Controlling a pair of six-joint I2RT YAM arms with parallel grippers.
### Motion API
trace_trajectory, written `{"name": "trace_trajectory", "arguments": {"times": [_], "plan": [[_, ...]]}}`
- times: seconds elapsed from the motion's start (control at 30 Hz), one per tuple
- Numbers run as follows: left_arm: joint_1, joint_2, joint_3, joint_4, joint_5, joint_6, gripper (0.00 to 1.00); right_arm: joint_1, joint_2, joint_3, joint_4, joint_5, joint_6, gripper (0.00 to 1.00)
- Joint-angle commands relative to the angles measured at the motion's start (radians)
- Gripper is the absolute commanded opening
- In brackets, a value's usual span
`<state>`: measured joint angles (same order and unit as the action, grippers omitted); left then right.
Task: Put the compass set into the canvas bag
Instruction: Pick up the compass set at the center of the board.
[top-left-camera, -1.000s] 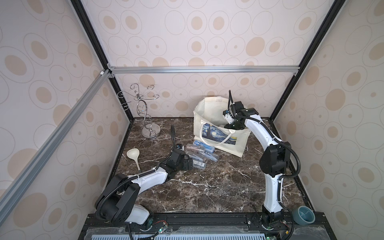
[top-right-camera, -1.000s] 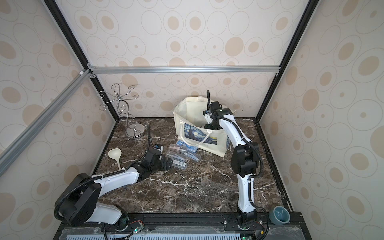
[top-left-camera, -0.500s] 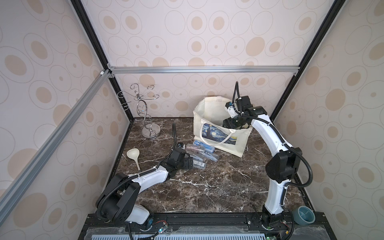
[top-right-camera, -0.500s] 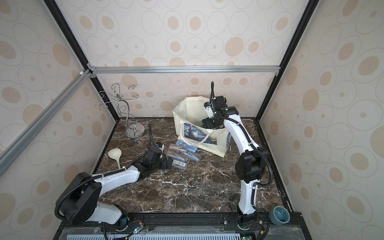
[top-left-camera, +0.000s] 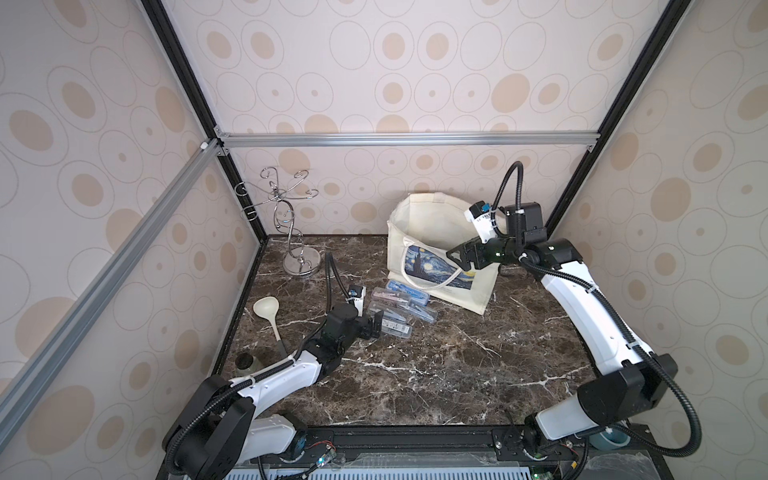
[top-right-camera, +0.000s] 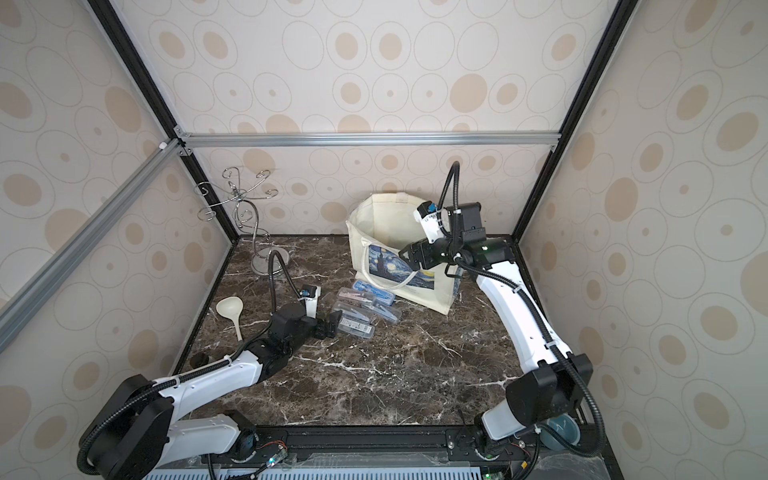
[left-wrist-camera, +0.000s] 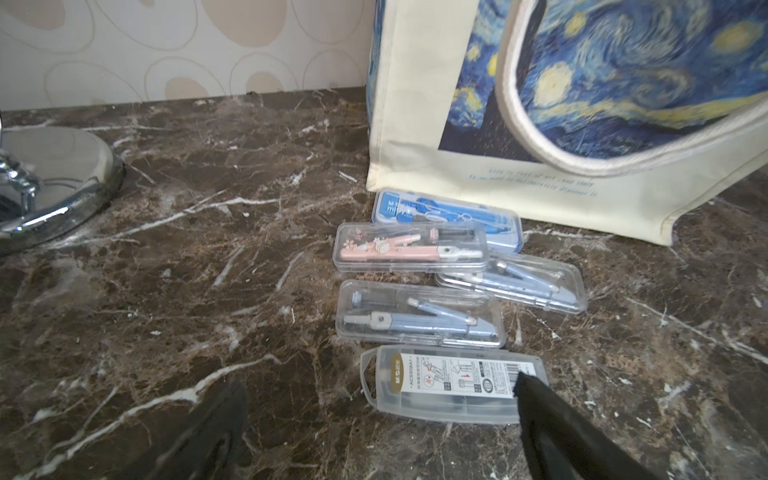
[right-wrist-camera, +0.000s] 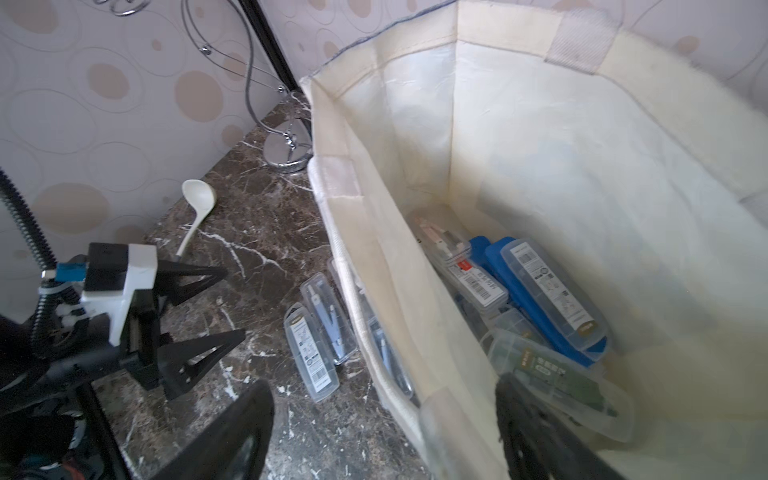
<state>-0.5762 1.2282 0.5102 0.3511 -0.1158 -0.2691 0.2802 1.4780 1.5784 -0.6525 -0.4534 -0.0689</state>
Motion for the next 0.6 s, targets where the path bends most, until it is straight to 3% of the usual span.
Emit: {"name": "trace_trajectory", "arguments": {"times": [0.0,0.2,0.33,0.57], "plan": [[-0.012,0.002,0.040,0.023,-0.014,0.116,1.00,0.004,-0.081,-0.119,0.107,-0.150,0.035,0.84],[-0.055,0.102,0.167,-0.139,0.044,0.337,1.00,0.086,-0.187,-0.310,0.173,-0.182,0.012,0.83],[-0.065,0.180,0.249,-0.244,0.068,0.418,1.00,0.146,-0.217,-0.384,0.173,-0.147,-0.018,0.82],[-0.080,0.257,0.278,-0.342,0.103,0.589,1.00,0.152,-0.247,-0.480,0.232,-0.089,0.022,0.82]]}}
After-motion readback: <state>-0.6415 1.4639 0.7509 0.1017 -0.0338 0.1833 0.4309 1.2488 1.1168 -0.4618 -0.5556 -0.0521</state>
